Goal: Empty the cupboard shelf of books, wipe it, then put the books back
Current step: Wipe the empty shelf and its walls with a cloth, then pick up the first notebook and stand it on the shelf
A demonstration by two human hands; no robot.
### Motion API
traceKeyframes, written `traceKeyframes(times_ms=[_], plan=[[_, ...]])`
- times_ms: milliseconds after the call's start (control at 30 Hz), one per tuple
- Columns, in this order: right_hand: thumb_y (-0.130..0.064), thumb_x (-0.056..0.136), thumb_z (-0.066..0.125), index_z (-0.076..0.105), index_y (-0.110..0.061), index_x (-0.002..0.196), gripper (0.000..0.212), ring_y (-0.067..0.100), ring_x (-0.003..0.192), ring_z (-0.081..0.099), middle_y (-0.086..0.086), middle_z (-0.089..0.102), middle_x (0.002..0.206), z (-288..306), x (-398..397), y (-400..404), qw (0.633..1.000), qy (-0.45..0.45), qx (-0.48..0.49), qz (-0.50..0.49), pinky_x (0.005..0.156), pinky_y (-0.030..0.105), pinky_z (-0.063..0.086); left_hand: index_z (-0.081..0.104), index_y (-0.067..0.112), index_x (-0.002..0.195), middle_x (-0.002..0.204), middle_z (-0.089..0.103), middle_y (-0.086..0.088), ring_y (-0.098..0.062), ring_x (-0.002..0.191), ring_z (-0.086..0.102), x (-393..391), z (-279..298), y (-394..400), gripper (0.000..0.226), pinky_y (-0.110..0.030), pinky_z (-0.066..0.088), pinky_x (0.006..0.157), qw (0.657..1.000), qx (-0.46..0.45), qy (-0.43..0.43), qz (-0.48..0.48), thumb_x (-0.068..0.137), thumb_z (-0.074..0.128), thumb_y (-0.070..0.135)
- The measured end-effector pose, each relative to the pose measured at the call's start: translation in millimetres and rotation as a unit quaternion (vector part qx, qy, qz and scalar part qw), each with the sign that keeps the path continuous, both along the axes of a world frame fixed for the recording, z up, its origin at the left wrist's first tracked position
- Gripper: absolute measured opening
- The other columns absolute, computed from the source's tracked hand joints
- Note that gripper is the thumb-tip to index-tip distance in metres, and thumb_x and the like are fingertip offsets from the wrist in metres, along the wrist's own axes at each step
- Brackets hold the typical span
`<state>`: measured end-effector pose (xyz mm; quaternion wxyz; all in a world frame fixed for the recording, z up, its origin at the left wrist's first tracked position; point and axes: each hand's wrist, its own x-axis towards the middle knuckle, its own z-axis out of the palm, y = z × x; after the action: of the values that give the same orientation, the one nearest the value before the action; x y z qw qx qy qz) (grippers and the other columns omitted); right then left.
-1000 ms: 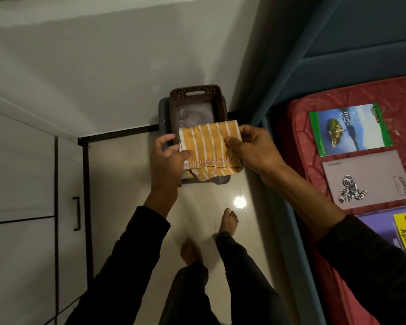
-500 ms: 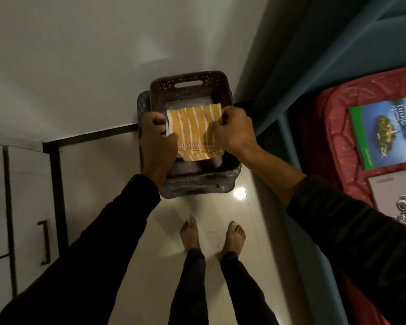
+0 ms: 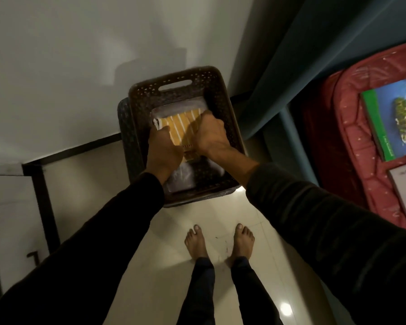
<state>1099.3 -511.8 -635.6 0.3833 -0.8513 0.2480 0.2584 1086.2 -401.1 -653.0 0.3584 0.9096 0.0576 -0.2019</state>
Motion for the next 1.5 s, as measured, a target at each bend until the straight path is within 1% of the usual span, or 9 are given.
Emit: traceKeyframes(times_ms=[167,233,367,467,667,800,1000,1267,1500], plan=[[-0.017,0.091,0.065,0.022,-0.008,0.148,0.072,0.035,0.131,0.044,0.019,0.040,0.144,-1.1,-5.7,-0.5,0.999,-0.028,-0.007,0.038,0.107,0.043,0.038,0.023,-0.002,0.148,0.158,-0.014,-0.028,-0.039,0.148,-0.005,-7.6,-17.9,0.1,0.080,-0.021,-0.011,0.115,0.988,0.087,0.022,-0.127,0.091,0.065,0.034],[-0.019,0.089,0.067,0.022,-0.010,0.149,0.075,0.033,0.131,0.042,0.017,0.038,0.145,-2.5,-12.4,-0.8,0.994,-0.078,-0.025,0.075,0.107,0.041,0.038,0.014,-0.004,0.150,0.154,-0.027,-0.028,-0.042,0.145,-0.021,-9.1,-20.7,-1.4,0.086,-0.034,-0.007,0.118,0.981,0.135,0.014,-0.140,0.093,0.063,0.036],[-0.023,0.090,0.067,0.040,-0.010,0.139,0.058,0.027,0.126,0.047,0.011,0.045,0.141,-0.8,-24.9,-7.2,0.970,-0.192,-0.040,0.145,0.102,0.039,0.044,0.020,0.000,0.151,0.159,-0.004,-0.029,-0.042,0.147,-0.012,-7.3,-20.3,-2.6,0.084,-0.040,-0.013,0.118,0.973,0.148,-0.025,-0.175,0.092,0.047,0.053],[-0.017,0.095,0.056,0.051,-0.009,0.131,0.037,0.026,0.121,0.050,0.010,0.053,0.134,4.2,-33.8,-18.0,0.955,-0.259,-0.020,0.145,0.099,0.039,0.046,0.048,0.001,0.138,0.145,0.043,-0.026,-0.042,0.142,0.028,-10.0,-5.6,-11.0,0.057,-0.054,0.013,0.120,0.972,0.087,-0.084,-0.200,0.094,0.049,0.037],[-0.022,0.100,0.045,0.061,-0.009,0.115,0.026,0.018,0.104,0.057,0.009,0.063,0.114,6.6,-59.2,-55.2,0.933,-0.353,-0.016,0.069,0.090,0.027,0.044,0.056,0.002,0.128,0.126,0.061,-0.015,-0.027,0.114,0.057,-27.7,27.0,-43.4,0.033,-0.019,0.036,0.092,0.978,0.025,-0.140,-0.151,0.097,0.049,0.007],[-0.027,0.100,0.046,0.061,-0.011,0.116,0.027,0.014,0.102,0.054,0.007,0.063,0.114,10.9,-82.5,-79.3,0.929,-0.366,-0.038,0.029,0.083,0.014,0.035,0.054,0.007,0.132,0.132,0.058,-0.012,-0.022,0.122,0.055,-41.1,44.1,-72.1,0.034,-0.026,0.041,0.103,0.967,-0.009,-0.177,-0.183,0.100,0.043,0.011],[-0.041,0.101,0.040,0.056,-0.016,0.125,0.038,0.011,0.109,0.050,0.003,0.059,0.124,10.8,-119.5,-124.0,0.960,-0.263,-0.085,-0.046,0.090,0.028,0.043,0.052,-0.003,0.134,0.139,0.053,-0.020,-0.030,0.133,0.048,-58.9,47.0,-105.8,0.038,-0.045,0.042,0.109,0.941,-0.045,-0.202,-0.269,0.097,0.053,0.009],[-0.043,0.100,0.044,0.050,-0.010,0.133,0.048,0.030,0.119,0.050,0.012,0.056,0.131,-5.1,-210.8,-193.4,0.966,-0.149,-0.179,-0.113,0.100,0.044,0.042,0.055,-0.005,0.130,0.133,0.057,-0.023,-0.034,0.129,0.051,-102.5,23.1,-163.4,0.052,-0.043,0.043,0.107,0.915,-0.025,-0.134,-0.381,0.099,0.043,0.036],[-0.041,0.099,0.047,0.053,-0.005,0.128,0.046,0.034,0.114,0.053,0.016,0.059,0.124,-8.2,-298.4,-244.1,0.952,-0.129,-0.214,-0.175,0.095,0.044,0.043,0.043,0.000,0.143,0.149,0.043,-0.018,-0.028,0.144,0.032,-165.9,21.5,-234.1,0.046,-0.030,0.024,0.114,0.900,-0.012,-0.102,-0.423,0.104,0.041,0.024]])
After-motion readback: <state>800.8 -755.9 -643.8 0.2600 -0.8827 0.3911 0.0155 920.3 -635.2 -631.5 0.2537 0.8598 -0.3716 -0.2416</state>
